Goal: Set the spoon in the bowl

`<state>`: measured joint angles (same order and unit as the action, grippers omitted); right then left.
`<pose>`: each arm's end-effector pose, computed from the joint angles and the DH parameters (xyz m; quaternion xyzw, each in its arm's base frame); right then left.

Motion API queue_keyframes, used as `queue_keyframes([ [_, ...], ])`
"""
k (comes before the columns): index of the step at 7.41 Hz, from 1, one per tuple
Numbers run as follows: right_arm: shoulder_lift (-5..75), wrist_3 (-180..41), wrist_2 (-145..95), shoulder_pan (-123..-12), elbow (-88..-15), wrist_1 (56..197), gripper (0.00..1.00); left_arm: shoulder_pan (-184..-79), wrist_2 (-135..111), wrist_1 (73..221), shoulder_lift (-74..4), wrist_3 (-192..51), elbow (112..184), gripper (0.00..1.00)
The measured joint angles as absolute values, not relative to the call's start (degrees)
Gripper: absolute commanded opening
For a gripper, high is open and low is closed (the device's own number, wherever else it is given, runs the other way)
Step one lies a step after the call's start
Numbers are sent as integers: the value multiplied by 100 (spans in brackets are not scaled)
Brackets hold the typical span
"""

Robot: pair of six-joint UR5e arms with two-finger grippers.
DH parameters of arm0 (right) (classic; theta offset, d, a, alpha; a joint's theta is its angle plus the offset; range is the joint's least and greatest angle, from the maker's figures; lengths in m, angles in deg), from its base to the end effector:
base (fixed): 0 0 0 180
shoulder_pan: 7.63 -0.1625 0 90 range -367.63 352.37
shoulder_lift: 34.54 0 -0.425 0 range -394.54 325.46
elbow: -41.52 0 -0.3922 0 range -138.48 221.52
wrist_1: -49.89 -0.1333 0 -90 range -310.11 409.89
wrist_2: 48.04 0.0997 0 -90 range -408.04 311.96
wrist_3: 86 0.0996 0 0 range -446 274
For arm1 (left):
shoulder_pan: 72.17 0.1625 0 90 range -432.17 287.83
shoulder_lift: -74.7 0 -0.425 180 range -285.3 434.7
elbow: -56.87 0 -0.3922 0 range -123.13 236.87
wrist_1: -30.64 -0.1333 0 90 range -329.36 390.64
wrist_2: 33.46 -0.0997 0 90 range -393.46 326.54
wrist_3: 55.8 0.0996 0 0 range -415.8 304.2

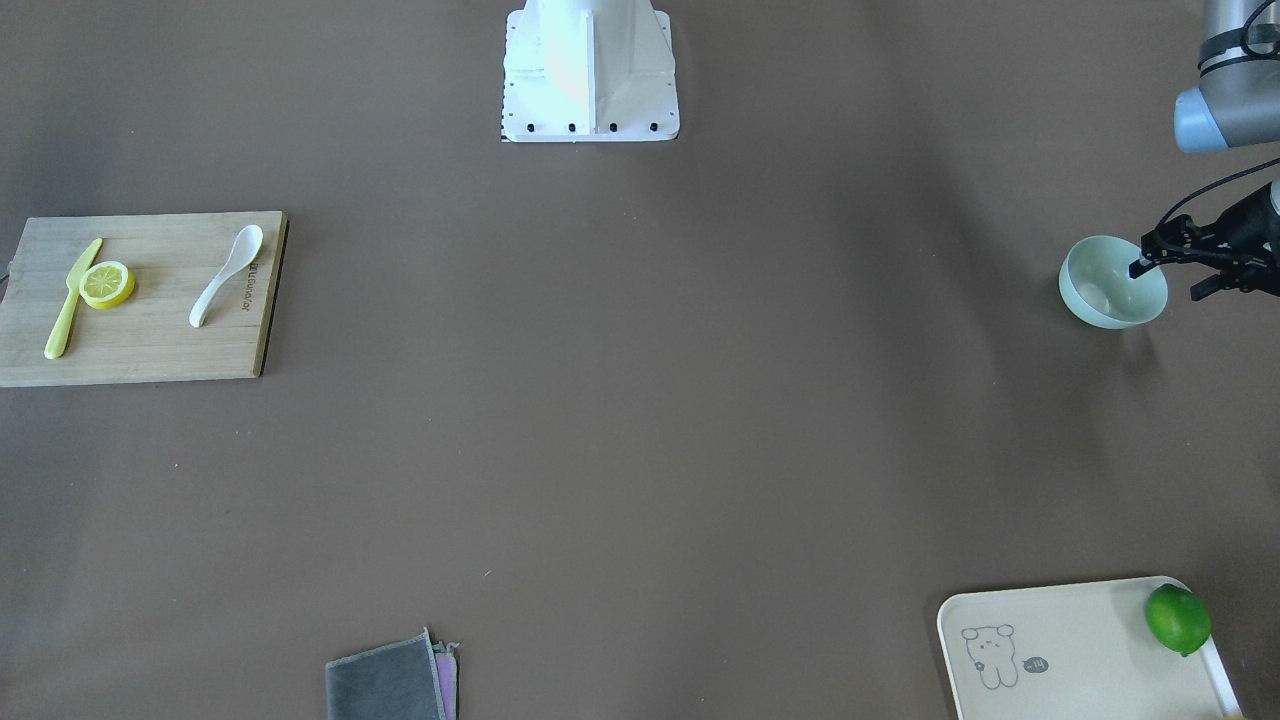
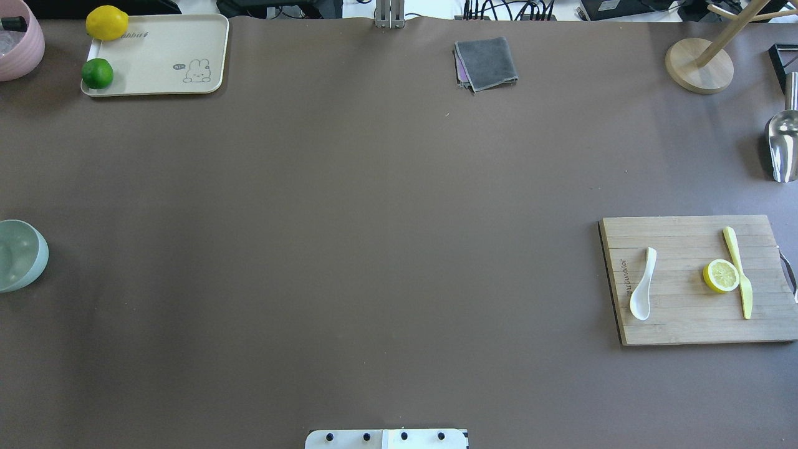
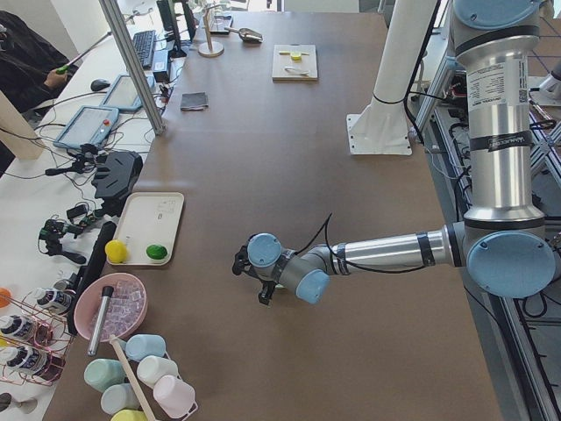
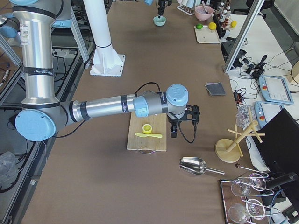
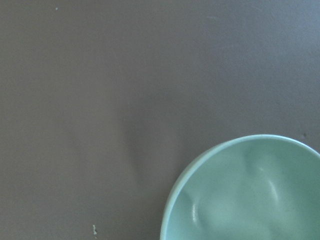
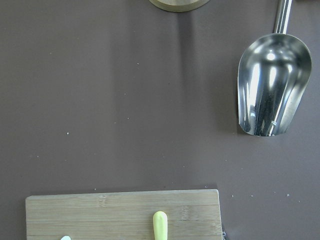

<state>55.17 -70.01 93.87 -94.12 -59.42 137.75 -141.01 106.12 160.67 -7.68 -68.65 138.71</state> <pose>0.0243 -0.5005 0.5478 0.0295 -0.4461 0.0464 0.8933 0.1047 -0.4297 0.7083 0.0625 0.4478 0.1521 0.8789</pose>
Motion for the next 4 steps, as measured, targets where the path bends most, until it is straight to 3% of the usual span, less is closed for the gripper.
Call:
queue_keyframes([
  [1, 5494, -6995, 9392, -9408, -5939, 13777, 100, -14057, 10613, 16142, -791, -6874, 13783, 19],
  [2, 5479, -6992, 9396, -9406, -5938, 13778, 100, -14027, 10616, 16201, -802, -6891, 13716, 0],
  [4, 5450, -6986, 9409, -9404, -5938, 13778, 100, -14014, 10619, 16313, -803, -6930, 13671, 0],
])
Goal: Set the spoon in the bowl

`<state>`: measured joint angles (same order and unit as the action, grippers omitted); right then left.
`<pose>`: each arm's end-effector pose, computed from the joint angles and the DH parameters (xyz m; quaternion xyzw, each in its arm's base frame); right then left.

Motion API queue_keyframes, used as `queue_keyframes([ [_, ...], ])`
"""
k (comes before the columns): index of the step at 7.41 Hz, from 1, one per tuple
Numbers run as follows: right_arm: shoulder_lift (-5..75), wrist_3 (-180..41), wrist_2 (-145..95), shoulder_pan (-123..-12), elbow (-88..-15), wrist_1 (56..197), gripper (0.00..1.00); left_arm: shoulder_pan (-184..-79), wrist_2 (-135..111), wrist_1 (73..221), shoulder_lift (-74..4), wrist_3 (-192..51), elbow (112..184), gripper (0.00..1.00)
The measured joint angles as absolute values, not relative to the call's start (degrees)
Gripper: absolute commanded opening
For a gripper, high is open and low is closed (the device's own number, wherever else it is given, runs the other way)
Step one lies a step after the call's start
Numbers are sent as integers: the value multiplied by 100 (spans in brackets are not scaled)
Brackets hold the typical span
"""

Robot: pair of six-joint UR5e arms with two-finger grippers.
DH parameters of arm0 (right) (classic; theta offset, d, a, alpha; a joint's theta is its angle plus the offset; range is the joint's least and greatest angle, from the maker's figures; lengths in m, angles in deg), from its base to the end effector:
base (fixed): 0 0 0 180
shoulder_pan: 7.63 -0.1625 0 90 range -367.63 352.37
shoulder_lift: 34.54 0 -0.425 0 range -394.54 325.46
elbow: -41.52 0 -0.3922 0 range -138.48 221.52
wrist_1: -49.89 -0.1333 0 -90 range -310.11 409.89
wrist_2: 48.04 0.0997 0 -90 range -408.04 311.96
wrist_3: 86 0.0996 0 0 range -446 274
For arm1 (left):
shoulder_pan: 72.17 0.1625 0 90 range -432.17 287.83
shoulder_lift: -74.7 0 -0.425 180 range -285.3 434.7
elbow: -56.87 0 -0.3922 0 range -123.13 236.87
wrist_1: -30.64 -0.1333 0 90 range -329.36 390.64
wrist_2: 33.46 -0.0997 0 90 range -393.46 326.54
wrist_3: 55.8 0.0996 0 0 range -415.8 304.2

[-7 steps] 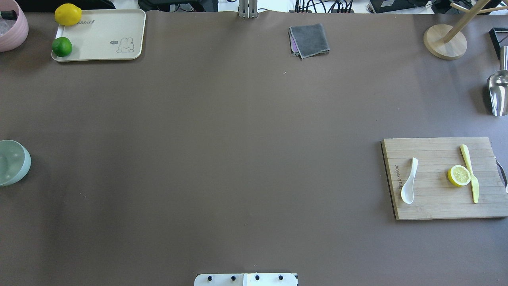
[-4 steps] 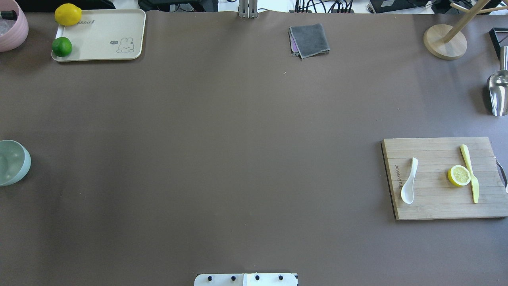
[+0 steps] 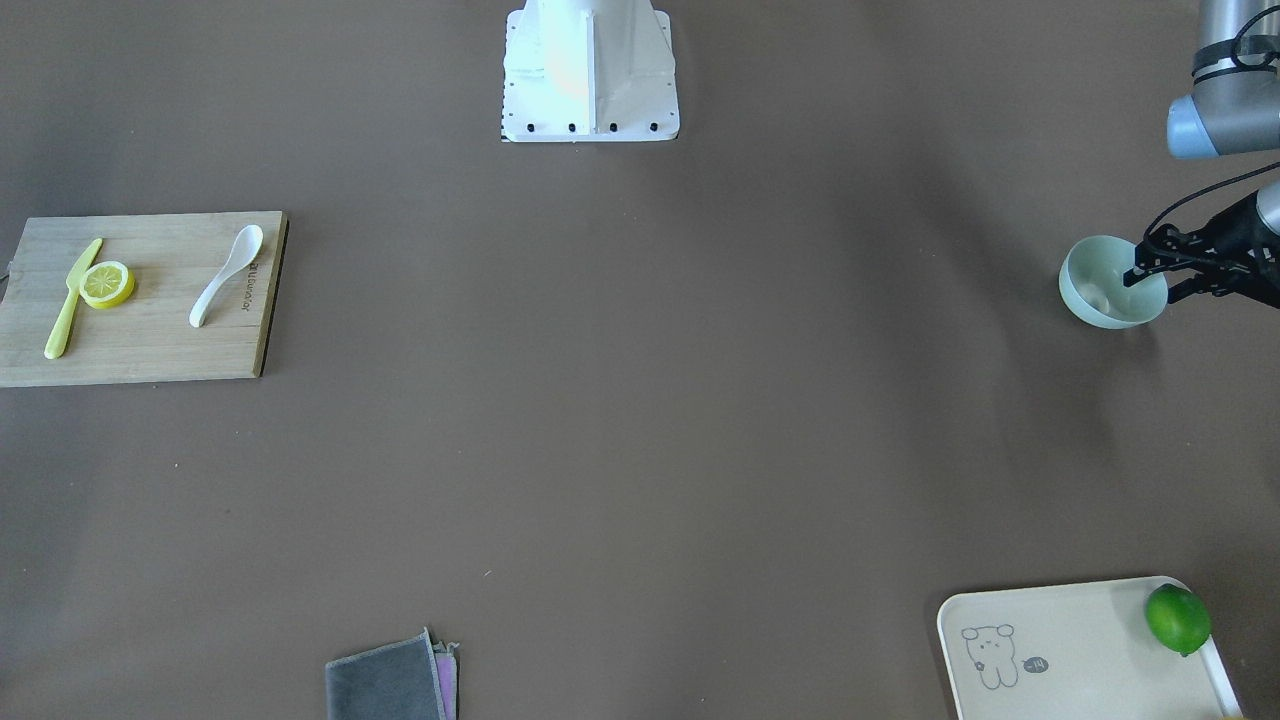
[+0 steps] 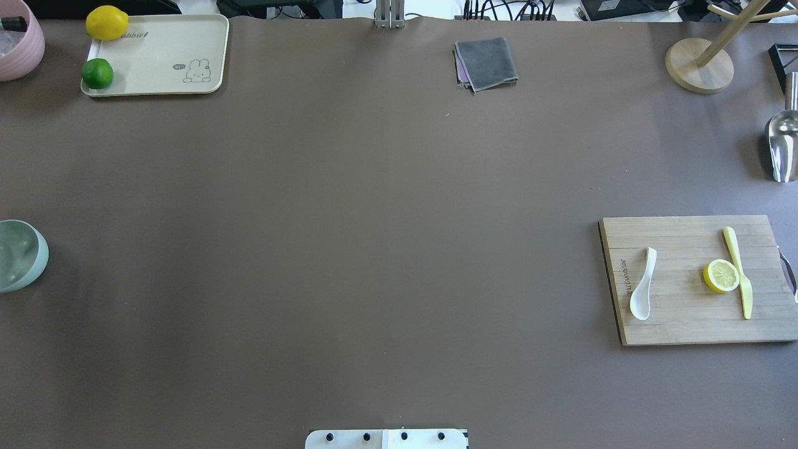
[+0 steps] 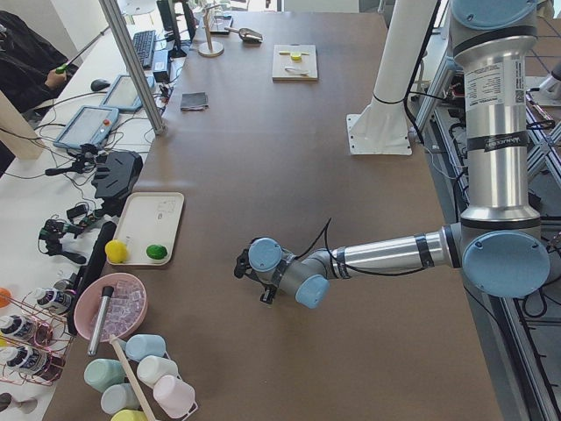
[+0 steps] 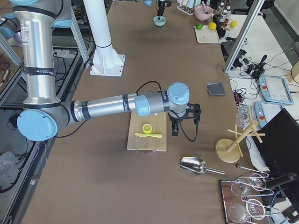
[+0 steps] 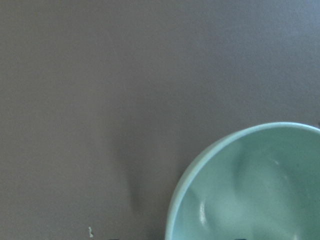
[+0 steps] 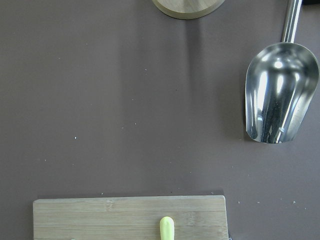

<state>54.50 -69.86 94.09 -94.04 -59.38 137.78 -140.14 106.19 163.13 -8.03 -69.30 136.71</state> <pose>0.0231 -0.5049 0.5421 0.0329 -0.4484 0.0443 0.8921 0.1111 -0.4276 0.7177 0.0625 0.4504 0.1567 0.8768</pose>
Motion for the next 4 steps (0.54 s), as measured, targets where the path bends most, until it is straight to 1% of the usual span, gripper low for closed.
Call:
queue_keyframes([
  [2, 5440, -6979, 9521, -9403, -5945, 13773, 100, -14011, 10623, 16412, -820, -7282, 13732, 0],
  [4, 5386, -6903, 9584, -9403, -5946, 13774, 100, -14029, 10657, 16511, -868, -7608, 13992, 0],
])
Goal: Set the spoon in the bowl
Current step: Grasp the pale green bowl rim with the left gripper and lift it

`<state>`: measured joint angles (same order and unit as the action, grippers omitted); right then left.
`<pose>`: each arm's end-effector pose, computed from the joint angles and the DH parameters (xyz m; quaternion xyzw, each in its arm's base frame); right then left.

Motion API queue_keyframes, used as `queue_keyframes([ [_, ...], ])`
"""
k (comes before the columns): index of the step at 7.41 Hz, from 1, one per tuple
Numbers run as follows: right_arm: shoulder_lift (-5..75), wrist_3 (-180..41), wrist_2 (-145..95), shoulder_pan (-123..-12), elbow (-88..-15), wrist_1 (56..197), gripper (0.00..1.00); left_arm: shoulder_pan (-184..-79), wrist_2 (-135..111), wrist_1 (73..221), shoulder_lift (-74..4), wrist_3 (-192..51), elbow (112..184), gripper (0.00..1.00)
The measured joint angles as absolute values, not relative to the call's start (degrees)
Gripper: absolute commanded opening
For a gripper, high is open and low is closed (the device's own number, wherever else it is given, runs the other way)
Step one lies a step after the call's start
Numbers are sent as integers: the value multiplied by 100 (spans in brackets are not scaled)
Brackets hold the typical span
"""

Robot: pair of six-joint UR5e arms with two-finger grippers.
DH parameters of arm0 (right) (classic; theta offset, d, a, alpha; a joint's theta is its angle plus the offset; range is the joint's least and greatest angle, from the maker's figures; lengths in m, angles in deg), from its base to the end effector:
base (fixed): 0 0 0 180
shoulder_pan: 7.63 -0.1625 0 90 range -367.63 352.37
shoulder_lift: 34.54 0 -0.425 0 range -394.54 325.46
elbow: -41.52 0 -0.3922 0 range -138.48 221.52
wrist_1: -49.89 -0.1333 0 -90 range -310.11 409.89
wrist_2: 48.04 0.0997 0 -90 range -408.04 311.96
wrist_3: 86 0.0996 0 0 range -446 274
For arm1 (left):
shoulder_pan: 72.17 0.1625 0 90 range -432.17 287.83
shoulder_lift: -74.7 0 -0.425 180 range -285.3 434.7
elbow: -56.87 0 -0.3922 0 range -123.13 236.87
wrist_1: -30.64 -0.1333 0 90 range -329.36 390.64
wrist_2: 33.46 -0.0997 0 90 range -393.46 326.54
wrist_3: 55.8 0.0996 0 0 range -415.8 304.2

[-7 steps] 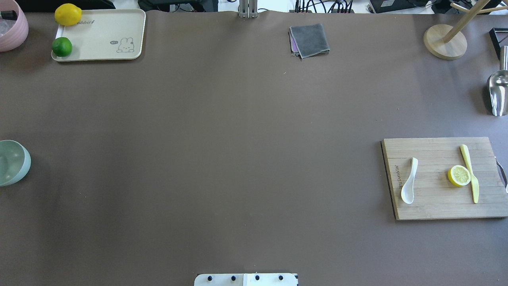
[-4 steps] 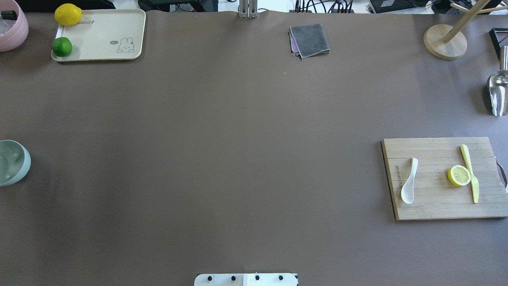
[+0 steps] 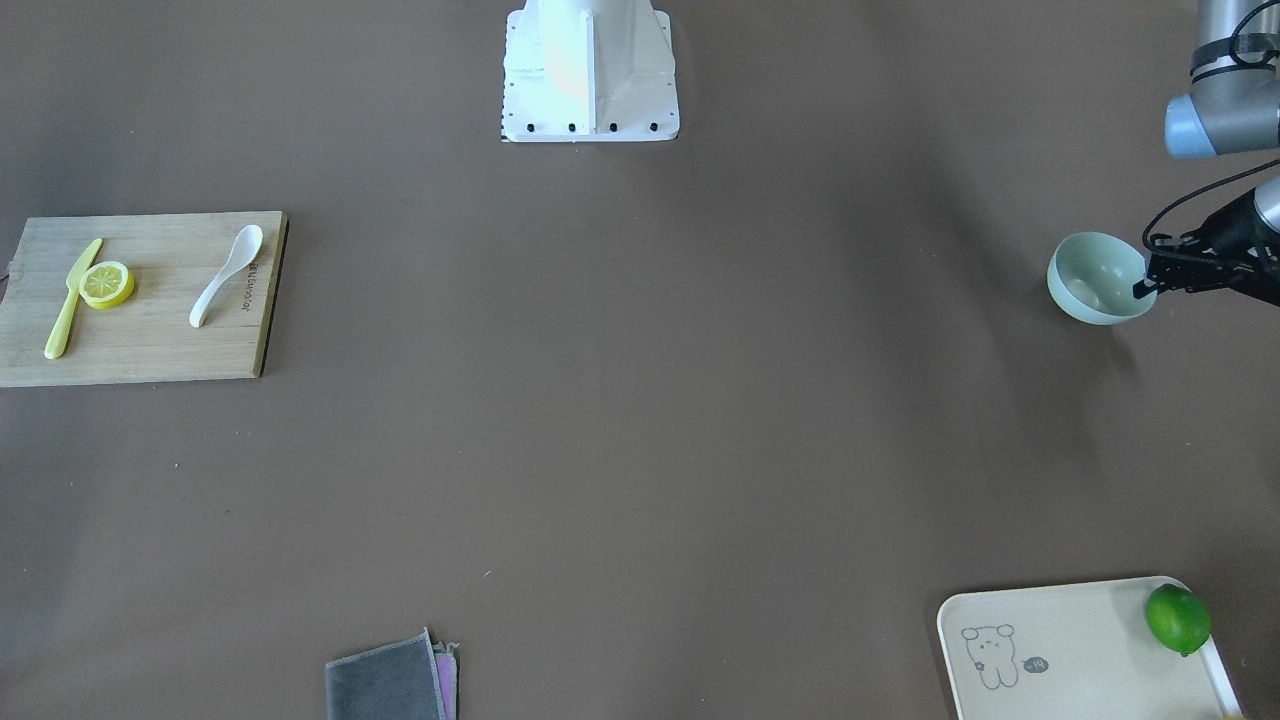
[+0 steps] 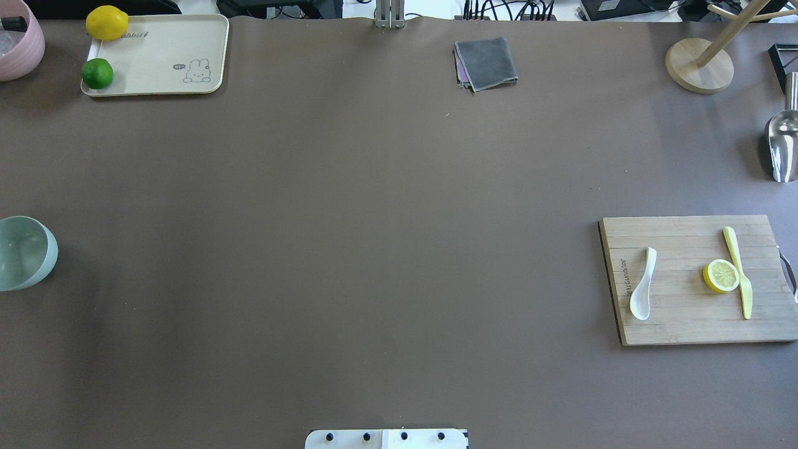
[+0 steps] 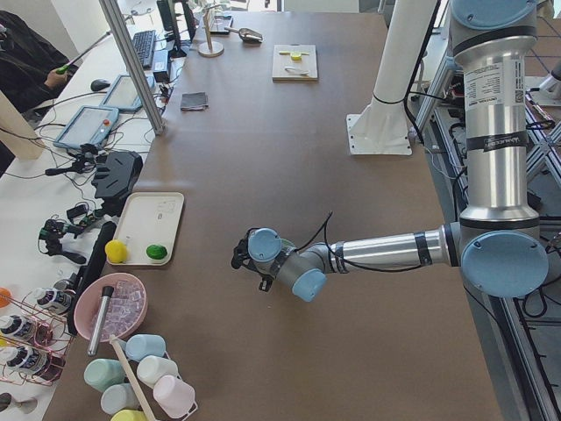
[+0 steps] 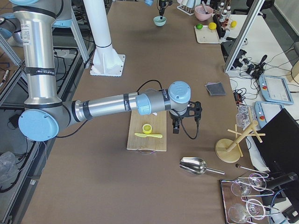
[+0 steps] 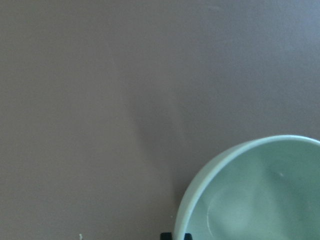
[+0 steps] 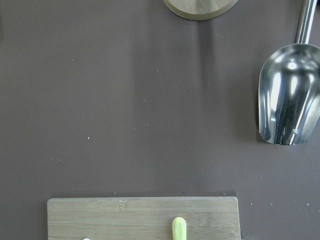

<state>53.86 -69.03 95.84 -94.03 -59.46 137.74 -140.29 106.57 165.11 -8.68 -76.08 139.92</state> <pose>0.0210 -0.5083 0.5333 0.0322 -0.4625 0.0452 0.8849 0.1151 -0.4394 0.6804 0.0787 0.4671 0.1248 0.8718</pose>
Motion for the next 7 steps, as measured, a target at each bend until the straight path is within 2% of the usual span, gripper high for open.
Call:
queue_keyframes([
  [2, 5396, -6870, 9583, -9403, -5989, 13766, 100, -14072, 10668, 16361, -1287, -8342, 14333, 0],
  [5, 5427, -6829, 9655, -9403, -6094, 13783, 100, -13959, 10630, 16265, -2725, -10513, 14534, 0],
  [7, 5452, -6832, 9647, -9401, -6091, 13784, 100, -13231, 10352, 15913, -3792, -11942, 14546, 0],
])
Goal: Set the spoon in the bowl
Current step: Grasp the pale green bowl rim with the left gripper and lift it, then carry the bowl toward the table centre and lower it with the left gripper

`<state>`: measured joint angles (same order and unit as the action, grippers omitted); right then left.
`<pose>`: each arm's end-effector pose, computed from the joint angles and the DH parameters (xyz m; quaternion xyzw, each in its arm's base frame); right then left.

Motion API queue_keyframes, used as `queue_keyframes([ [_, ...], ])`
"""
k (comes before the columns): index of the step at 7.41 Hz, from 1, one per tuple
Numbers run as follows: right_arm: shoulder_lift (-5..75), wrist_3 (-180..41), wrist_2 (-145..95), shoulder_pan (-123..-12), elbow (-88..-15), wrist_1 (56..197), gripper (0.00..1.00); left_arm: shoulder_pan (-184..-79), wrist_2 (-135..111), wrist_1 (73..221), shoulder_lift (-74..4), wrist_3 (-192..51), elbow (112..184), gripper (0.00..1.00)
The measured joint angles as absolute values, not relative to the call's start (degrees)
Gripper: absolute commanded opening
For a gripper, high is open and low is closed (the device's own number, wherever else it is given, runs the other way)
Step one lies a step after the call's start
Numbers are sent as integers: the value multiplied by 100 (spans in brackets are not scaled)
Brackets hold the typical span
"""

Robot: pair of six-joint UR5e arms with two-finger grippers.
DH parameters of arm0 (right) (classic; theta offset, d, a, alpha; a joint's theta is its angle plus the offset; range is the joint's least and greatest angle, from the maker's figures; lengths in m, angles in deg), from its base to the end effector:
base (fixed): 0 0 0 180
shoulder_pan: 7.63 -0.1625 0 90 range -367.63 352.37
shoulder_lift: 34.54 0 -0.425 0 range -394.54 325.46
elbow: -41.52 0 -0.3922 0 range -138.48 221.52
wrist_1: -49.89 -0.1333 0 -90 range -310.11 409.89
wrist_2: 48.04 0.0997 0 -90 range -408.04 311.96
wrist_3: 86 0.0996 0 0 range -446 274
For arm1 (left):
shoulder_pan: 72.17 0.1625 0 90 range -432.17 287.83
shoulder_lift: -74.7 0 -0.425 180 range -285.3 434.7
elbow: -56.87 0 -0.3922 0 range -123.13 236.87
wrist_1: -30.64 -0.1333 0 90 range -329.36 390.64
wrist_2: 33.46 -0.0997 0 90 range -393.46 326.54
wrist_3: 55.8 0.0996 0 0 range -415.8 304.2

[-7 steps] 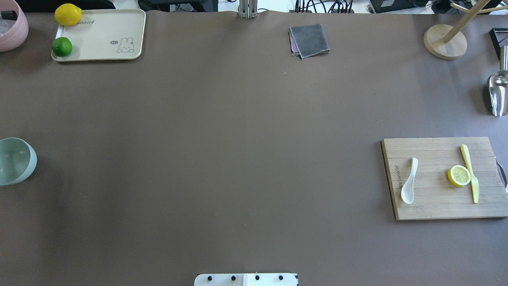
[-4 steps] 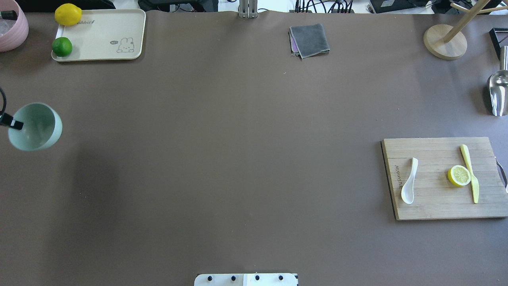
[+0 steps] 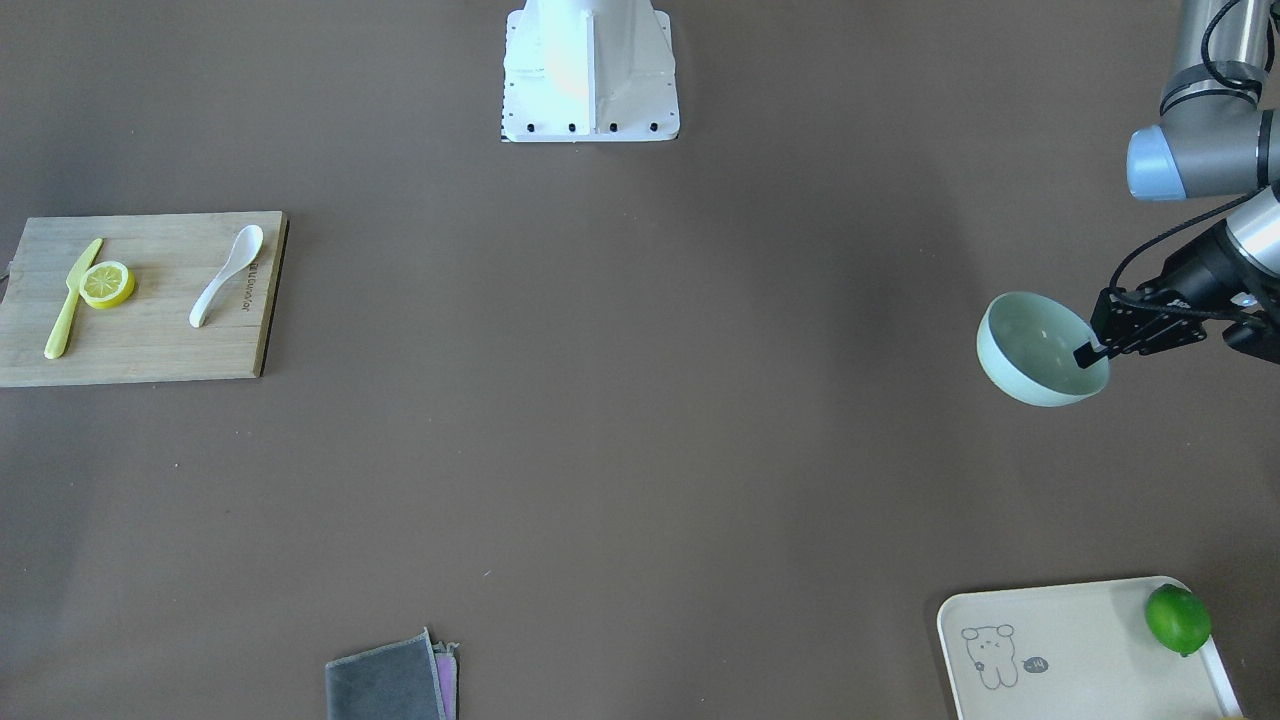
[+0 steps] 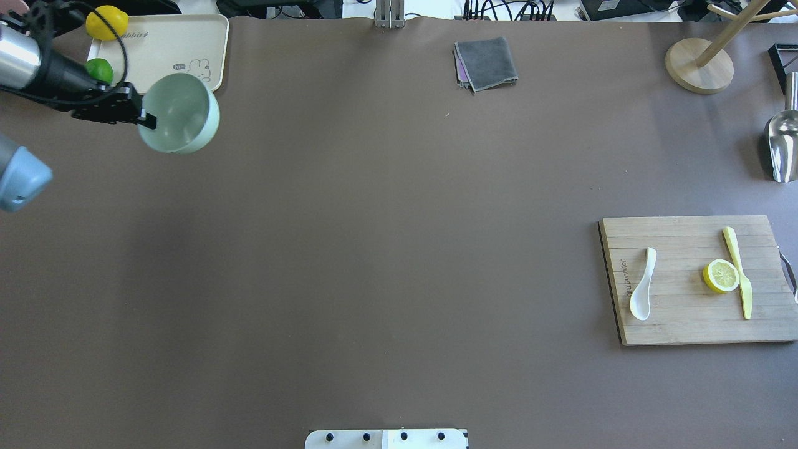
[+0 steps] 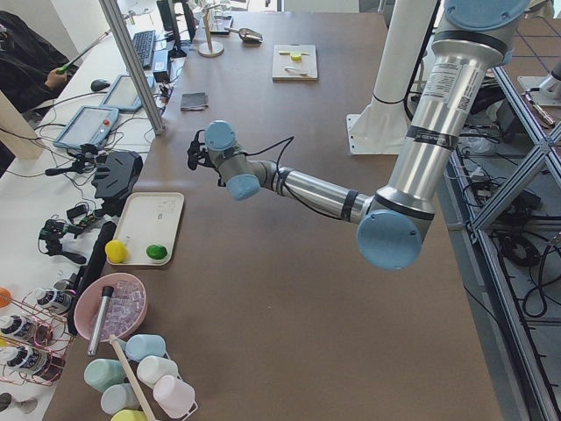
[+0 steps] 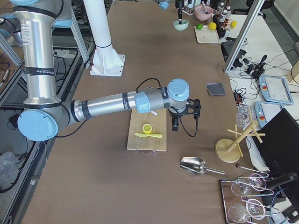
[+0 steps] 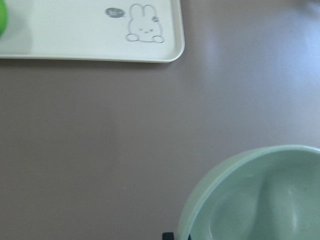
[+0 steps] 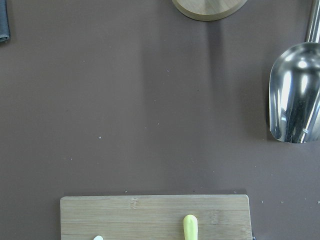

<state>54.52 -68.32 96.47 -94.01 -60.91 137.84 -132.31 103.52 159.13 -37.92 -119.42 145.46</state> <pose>0.0205 -0.5023 0.5260 0.0333 -0.4680 0.0468 0.8818 0.2652 -0.5835 0.3611 0.0611 0.5694 -0.0411 0.8188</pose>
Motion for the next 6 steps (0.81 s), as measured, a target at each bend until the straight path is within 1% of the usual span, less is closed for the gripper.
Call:
queue_keyframes([
  [2, 5489, -6870, 9566, -9389, -6073, 13774, 100, -12042, 9317, 15221, -4734, -12967, 14612, 0],
  [3, 5509, -6882, 9559, -9370, -6073, 13771, 100, -11426, 8708, 14989, -4974, -13142, 14616, 0],
  [4, 5518, -6863, 9558, -9332, -6080, 13770, 100, -10943, 8201, 14833, -5100, -13208, 14608, 0],
  [6, 5520, -6775, 9554, -9265, -6088, 13770, 100, -10496, 7787, 14725, -5143, -13237, 14639, 0],
])
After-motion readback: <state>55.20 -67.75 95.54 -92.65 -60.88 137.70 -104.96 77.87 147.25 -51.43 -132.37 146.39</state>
